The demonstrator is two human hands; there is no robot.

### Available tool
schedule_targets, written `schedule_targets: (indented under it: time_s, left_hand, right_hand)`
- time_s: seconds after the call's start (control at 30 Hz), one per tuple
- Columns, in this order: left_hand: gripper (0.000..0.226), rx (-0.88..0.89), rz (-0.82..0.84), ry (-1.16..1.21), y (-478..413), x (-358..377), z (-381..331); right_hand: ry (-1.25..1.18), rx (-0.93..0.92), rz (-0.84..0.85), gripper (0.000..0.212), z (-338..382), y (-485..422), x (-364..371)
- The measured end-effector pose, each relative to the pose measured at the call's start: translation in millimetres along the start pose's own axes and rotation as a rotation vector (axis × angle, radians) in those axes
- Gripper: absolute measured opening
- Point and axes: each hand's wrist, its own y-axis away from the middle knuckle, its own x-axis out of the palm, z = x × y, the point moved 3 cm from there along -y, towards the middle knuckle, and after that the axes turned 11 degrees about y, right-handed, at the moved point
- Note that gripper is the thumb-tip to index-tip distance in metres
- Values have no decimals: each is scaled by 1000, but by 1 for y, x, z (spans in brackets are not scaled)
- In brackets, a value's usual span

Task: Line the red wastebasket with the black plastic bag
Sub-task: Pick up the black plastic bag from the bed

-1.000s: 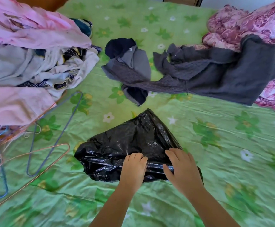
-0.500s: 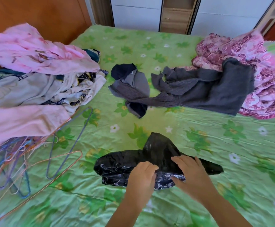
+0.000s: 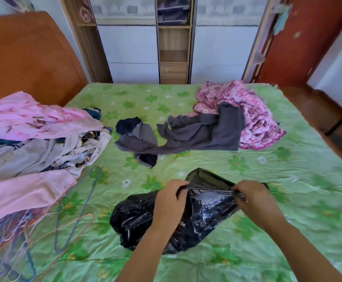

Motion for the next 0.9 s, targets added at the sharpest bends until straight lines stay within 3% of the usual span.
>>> schedule_targets:
  time_s: [0.23, 0.47, 0.9]
  left_hand:
    - [15, 204, 206, 51, 4, 34, -51]
    - [14, 339, 519, 130, 41, 111, -107]
    - [18, 496, 1003, 203, 194, 293, -224]
  right_hand:
    - [43, 244, -193, 19, -23, 75, -64]
    - [113, 600, -285, 15, -55, 184, -112]
    - [216, 1104, -413, 25, -134, 420, -173]
